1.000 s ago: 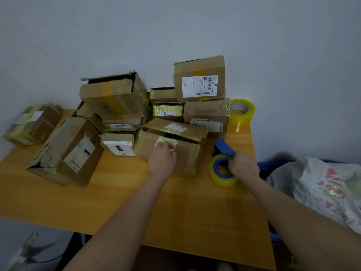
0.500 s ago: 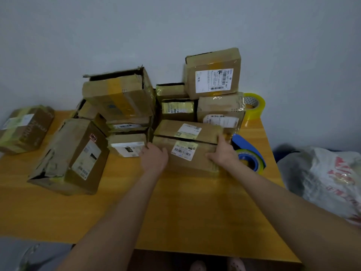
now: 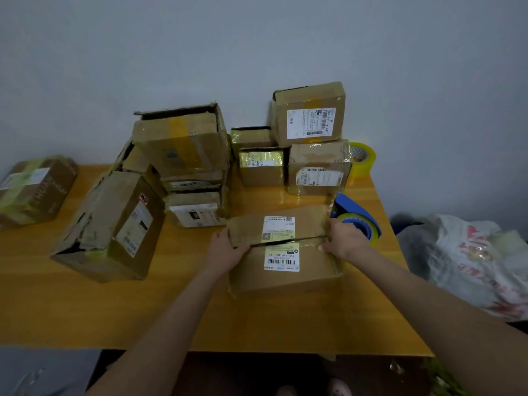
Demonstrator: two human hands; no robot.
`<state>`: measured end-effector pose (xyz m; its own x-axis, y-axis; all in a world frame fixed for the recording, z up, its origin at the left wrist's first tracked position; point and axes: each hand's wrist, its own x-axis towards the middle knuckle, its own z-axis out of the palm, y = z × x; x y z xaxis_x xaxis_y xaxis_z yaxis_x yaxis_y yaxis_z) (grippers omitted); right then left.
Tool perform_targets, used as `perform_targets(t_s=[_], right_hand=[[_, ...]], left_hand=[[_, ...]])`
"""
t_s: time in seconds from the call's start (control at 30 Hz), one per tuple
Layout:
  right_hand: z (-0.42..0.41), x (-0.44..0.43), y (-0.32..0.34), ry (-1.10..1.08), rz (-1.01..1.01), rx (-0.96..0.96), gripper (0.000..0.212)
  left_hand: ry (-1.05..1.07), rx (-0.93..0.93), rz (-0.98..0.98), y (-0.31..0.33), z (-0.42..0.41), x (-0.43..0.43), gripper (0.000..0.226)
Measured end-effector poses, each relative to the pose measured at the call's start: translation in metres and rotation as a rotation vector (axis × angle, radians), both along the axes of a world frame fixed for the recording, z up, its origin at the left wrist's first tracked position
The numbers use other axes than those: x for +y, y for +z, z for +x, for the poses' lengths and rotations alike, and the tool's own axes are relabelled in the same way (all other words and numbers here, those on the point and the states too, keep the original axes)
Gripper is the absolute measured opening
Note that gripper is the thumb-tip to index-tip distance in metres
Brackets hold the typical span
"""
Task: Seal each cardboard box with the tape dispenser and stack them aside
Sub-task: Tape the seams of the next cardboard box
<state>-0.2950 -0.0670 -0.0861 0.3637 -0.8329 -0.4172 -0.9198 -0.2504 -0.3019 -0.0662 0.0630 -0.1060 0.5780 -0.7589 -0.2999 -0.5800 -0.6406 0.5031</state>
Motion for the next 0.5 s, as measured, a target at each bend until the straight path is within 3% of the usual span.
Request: perform_targets(t_s=[0.1,0.2,0.33,0.4,0.5], right_hand=[[0.003,0.002,0.003,0.030,-0.024,0.019,0.055],[0.004,0.002,0.002,0.090,-0.059,0.051,0.065],[0.002,-0.003,0.004,0.181,-0.052,0.093,0.068],[0.002,-0.005,0.008,0.216,-0.048,0.110,0.056],[0.004,-0.002,0.014,0.282,-0.088,0.163,0.041]], left_hand=[[0.023,0.021,-0.099,-0.003,-0.017,-0.002,0.070],[-0.037,-0.048,-0.062,-0.007,-0.023,0.006,0.084],[-0.317,-0.434,0.108,-0.008,-0.020,0.006,0.084],[-0.434,-0.419,0.175,-0.011,-0.024,0.002,0.094],[-0.446,-0.341,0.213,-0.015,-0.027,0.000,0.101]])
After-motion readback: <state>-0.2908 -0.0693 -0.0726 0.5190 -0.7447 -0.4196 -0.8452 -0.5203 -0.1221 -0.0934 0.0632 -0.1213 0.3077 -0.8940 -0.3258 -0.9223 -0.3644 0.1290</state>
